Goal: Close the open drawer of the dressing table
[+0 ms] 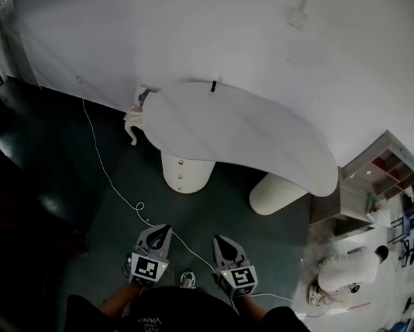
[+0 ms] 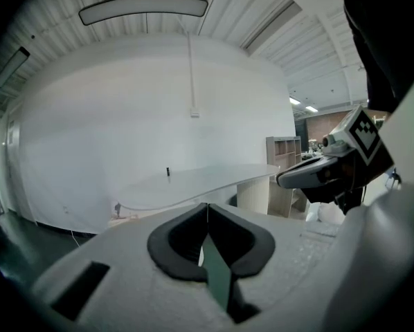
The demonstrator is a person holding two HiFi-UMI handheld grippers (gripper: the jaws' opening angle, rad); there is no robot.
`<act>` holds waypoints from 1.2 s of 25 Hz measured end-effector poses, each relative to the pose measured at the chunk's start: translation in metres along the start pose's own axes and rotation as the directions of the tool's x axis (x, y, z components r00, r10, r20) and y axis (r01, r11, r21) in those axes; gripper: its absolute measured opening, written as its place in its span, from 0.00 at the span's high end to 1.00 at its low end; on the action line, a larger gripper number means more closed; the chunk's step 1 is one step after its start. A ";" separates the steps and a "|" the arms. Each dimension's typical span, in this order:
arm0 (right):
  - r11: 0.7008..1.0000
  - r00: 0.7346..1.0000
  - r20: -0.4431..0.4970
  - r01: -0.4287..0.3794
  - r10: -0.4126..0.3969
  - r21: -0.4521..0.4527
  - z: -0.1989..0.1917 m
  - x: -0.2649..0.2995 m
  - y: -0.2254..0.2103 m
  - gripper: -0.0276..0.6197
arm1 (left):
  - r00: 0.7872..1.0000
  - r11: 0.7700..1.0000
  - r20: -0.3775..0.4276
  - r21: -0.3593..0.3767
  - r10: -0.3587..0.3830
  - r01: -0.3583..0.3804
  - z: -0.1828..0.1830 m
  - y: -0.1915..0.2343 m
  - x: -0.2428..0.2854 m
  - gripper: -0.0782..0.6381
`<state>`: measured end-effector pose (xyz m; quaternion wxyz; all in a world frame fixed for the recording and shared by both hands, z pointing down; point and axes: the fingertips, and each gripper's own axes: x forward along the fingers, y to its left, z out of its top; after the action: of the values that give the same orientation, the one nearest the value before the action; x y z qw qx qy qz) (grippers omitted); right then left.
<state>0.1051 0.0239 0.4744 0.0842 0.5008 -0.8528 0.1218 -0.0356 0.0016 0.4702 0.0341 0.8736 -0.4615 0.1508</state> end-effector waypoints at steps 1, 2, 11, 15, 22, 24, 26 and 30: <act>1.000 1.000 0.001 -0.004 0.004 -0.001 0.001 0.000 0.001 0.95 | 1.000 1.000 0.000 0.000 0.001 -0.001 0.000 -0.002 -0.003 0.87; 1.000 1.000 0.002 -0.008 0.008 -0.002 0.002 -0.001 0.001 0.95 | 1.000 1.000 -0.002 0.001 0.002 -0.002 0.000 -0.003 -0.006 0.87; 0.999 1.000 -0.003 -0.029 0.029 -0.015 0.009 -0.011 -0.002 0.95 | 1.000 1.000 -0.015 -0.009 0.006 -0.006 0.008 -0.015 -0.024 0.87; 1.000 0.999 -0.013 -0.031 0.031 -0.001 0.002 -0.018 -0.002 0.95 | 1.000 1.000 -0.023 -0.008 0.022 -0.022 0.005 -0.017 -0.033 0.87; 0.999 0.999 -0.026 -0.031 0.030 -0.009 -0.010 -0.024 -0.002 0.95 | 0.999 0.999 -0.033 -0.018 0.038 -0.039 0.001 -0.018 -0.044 0.87; 0.999 0.999 -0.024 -0.031 0.031 -0.017 -0.009 -0.024 -0.003 0.95 | 0.999 0.999 -0.037 -0.020 0.037 -0.038 0.000 -0.020 -0.043 0.87; 0.999 0.999 -0.024 -0.035 0.034 -0.019 -0.009 -0.023 -0.004 0.95 | 0.999 0.999 -0.038 -0.017 0.034 -0.035 0.001 -0.022 -0.041 0.87; 0.999 0.999 -0.028 -0.036 0.036 0.003 -0.008 -0.024 -0.005 0.95 | 0.999 0.999 -0.037 -0.017 0.028 -0.029 0.002 -0.026 -0.038 0.87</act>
<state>0.1216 0.0441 0.4763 0.0934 0.4836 -0.8604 0.1312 -0.0338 0.0467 0.4593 0.0480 0.8637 -0.4744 0.1632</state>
